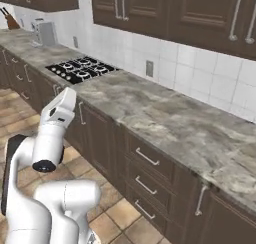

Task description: Pick the candle and candle from the dining table and place them in the open cabinet. Close the cabinet after placing the objects.

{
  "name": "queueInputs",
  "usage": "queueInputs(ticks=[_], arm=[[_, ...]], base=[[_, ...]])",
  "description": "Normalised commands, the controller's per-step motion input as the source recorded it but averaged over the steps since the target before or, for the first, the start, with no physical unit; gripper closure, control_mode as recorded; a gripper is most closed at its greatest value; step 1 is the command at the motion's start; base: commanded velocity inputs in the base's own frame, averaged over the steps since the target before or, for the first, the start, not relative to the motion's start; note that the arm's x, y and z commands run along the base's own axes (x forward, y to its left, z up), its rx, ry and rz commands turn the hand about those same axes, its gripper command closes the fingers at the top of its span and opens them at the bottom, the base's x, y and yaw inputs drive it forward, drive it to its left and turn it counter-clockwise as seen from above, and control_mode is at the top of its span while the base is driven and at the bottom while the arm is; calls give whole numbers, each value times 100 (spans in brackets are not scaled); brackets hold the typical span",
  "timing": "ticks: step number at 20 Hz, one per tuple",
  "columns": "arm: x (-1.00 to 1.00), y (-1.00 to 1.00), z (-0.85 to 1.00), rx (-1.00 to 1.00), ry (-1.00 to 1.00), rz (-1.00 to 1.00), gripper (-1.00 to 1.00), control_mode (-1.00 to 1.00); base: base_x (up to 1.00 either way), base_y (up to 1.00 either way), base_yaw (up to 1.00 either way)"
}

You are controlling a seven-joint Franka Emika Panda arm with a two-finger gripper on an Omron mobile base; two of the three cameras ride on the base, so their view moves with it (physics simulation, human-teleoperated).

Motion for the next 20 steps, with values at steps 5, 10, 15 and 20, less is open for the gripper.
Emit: queueInputs(ticks=[5,10,15,20], arm=[[0,0,0,0,0,0,-100,100],[0,0,0,0,0,0,-100,100],[0,0,0,0,0,0,-100,100],[0,0,0,0,0,0,-100,100]], base=[[-42,4,84],[-31,4,85],[-31,0,91],[-24,-11,65]])
